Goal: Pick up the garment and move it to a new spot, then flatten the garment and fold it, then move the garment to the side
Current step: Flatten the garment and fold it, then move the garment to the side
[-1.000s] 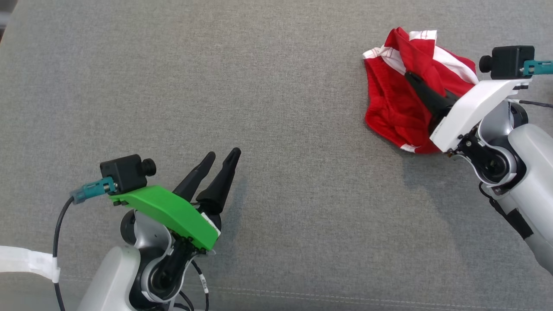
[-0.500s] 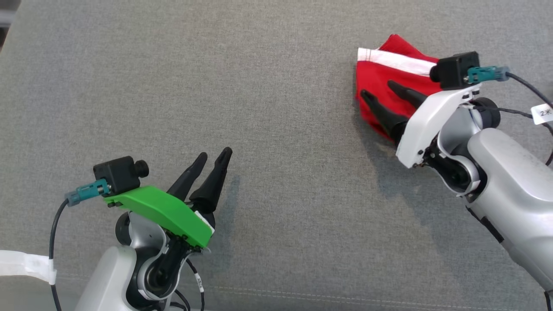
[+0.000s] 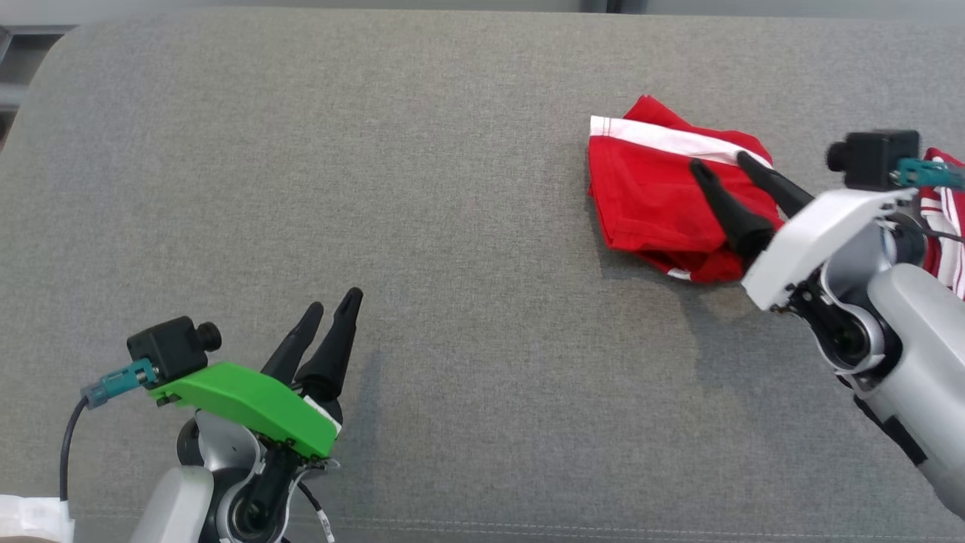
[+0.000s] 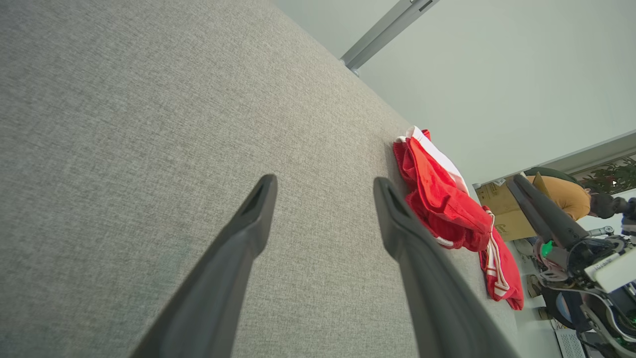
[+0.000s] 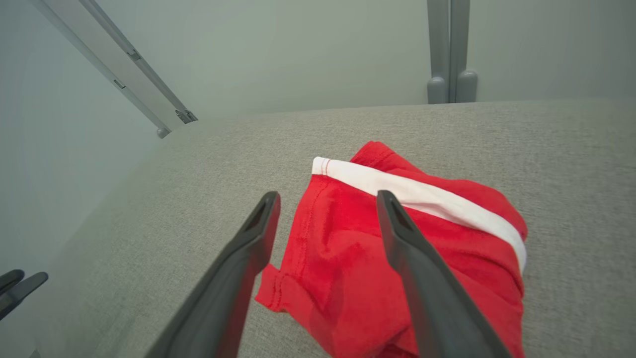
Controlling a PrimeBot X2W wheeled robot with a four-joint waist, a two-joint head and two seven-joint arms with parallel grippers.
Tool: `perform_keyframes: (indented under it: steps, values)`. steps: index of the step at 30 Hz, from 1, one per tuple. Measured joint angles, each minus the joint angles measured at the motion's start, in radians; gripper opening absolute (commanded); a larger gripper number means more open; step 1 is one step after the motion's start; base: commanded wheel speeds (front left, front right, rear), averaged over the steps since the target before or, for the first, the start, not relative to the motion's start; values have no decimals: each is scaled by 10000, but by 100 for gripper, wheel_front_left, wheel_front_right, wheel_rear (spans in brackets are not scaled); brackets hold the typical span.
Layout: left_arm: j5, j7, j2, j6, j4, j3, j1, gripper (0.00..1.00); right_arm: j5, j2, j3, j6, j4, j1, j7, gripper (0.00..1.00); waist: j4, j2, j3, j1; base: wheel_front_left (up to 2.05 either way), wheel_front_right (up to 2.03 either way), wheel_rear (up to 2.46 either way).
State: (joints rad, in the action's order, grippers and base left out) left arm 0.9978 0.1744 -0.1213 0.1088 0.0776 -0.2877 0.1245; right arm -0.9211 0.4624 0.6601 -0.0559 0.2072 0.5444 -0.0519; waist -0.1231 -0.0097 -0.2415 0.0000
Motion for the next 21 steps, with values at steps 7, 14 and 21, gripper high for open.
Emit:
perform_keyframes:
  steps: [7,14,21]
  values:
    - [82,-88,105,0,25,-150,-338,100,-692,633,-861,-359,727,-1627,489,100,244,0,487,0,0,0,0]
    - [-447,-424,71,0,286,-420,-512,100,-1404,539,-1645,-431,1122,-2281,980,100,167,0,719,0,0,0,0]
    - [-872,-454,52,0,314,-922,-521,100,-1918,594,-2406,-479,1578,-2280,1317,100,-151,0,602,0,0,0,0]
